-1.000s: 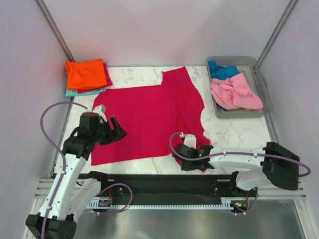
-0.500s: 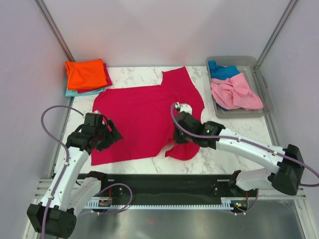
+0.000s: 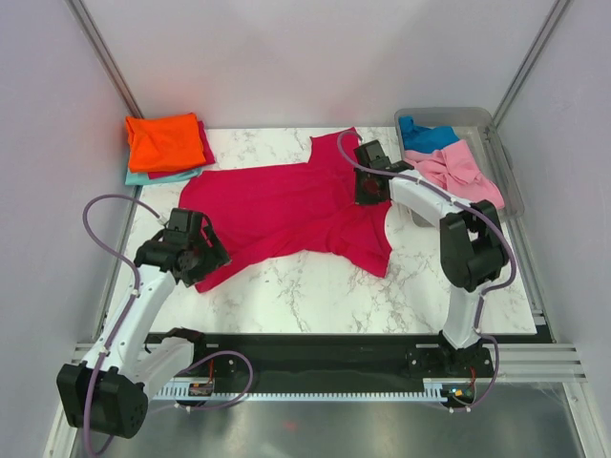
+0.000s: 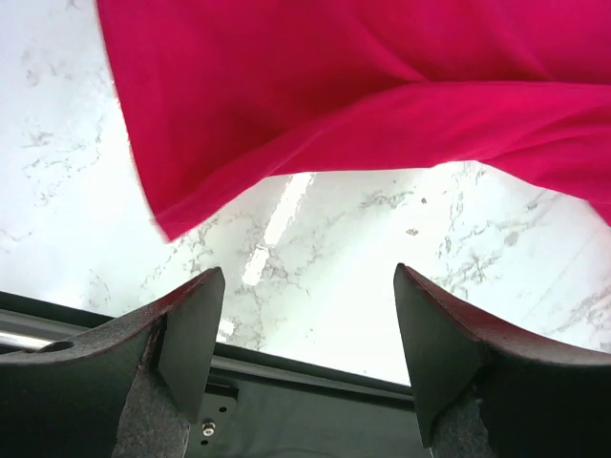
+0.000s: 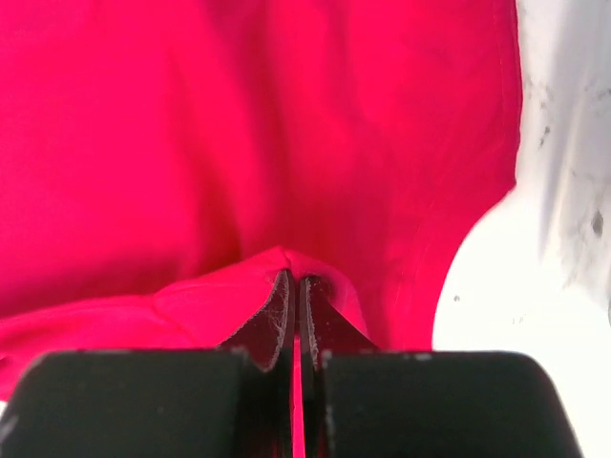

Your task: Fold and stack the t-shirts

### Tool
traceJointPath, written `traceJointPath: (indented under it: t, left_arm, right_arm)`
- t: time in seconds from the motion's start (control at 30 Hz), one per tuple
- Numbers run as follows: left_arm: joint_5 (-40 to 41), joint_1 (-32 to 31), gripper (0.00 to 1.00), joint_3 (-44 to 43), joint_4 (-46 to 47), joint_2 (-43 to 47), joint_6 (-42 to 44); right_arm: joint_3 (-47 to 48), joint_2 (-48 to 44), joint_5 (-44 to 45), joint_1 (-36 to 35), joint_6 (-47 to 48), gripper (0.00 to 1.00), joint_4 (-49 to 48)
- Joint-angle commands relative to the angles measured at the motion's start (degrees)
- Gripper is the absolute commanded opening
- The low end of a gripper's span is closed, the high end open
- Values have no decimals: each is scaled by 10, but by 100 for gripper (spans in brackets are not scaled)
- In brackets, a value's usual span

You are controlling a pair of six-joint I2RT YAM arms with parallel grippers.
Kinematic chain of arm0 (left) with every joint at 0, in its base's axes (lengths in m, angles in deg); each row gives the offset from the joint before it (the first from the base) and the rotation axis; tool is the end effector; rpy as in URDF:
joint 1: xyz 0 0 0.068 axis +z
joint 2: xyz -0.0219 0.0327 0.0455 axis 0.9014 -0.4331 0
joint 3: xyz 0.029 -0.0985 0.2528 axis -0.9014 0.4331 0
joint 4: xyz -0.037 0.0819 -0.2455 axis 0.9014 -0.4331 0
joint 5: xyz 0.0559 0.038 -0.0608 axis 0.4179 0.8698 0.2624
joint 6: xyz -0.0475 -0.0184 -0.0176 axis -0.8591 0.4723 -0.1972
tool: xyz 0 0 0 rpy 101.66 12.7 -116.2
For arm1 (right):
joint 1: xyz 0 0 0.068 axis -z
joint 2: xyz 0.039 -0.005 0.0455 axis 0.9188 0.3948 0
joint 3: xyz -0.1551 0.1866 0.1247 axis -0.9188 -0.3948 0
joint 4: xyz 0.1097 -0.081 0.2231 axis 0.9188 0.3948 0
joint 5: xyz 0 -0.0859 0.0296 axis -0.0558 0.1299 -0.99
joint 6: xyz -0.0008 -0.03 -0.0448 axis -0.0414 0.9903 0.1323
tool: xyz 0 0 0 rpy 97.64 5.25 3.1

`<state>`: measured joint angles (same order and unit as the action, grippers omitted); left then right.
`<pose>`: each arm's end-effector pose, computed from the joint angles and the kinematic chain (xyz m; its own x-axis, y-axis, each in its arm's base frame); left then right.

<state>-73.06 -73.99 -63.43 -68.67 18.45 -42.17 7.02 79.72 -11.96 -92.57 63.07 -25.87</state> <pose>0.1691 -0.0255 0.2555 -0.7476 -0.5169 -0.4170 -0.4565 0.8560 -0.2426 0.3731 0.1744 0.2293 -0.8168 0.0605 -0.5738 -0.0147 0.9920 0.1254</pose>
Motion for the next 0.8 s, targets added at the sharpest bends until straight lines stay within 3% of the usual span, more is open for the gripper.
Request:
traceJointPath:
  t: [0.0, 0.13, 0.33, 0.43, 0.77]
  left_arm:
    - [46, 4, 79, 9, 22, 5, -26]
    - [69, 19, 79, 7, 37, 4, -29]
    - [18, 95, 78, 35, 70, -8, -48]
    - [-17, 169, 78, 104, 125, 31, -70]
    - [-11, 230, 72, 211, 252, 46, -114]
  right_arm:
    - [50, 25, -22, 13, 36, 0, -11]
    - [51, 37, -42, 26, 37, 0, -17]
    - [21, 29, -68, 26, 42, 0, -28]
    - [3, 23, -69, 28, 43, 0, -33]
    - [-48, 6, -86, 33, 45, 0, -50]
